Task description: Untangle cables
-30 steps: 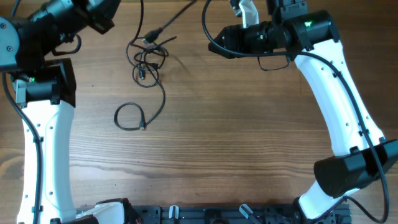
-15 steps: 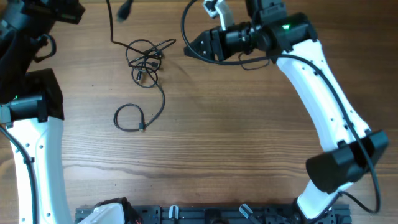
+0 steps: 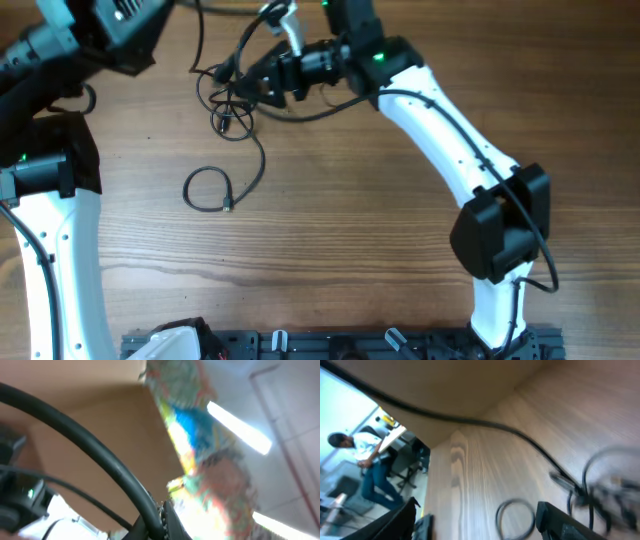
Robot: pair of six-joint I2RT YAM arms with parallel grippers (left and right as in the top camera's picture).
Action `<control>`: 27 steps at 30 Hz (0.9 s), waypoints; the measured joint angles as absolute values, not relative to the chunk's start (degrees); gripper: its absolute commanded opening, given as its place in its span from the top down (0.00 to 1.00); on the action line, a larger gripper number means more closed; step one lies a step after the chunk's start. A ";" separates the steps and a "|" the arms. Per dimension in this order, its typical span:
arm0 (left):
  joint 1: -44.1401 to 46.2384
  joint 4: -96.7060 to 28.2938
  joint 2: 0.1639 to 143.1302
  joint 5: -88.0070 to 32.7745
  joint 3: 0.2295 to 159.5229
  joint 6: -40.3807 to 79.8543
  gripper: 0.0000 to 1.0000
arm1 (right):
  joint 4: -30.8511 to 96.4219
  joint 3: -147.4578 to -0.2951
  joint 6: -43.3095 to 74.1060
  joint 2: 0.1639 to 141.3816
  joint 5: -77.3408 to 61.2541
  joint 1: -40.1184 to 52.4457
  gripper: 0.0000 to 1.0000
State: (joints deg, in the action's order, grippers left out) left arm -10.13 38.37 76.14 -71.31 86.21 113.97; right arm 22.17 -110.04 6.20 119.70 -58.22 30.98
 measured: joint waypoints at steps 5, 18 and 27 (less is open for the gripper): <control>-10.15 39.94 74.61 -80.73 86.21 113.08 0.96 | 18.41 -110.02 7.03 121.91 -60.51 32.16 0.26; -10.28 46.57 72.03 -89.08 73.52 100.27 0.96 | 34.46 -110.00 25.56 122.69 -61.84 22.55 0.33; -19.99 36.07 72.31 -86.19 60.58 99.18 0.96 | 36.21 -110.00 27.46 122.69 -56.75 24.58 0.32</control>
State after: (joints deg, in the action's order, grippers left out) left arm -19.99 36.07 72.31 -86.19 60.58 99.18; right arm 36.21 -110.00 27.46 122.69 -56.75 24.58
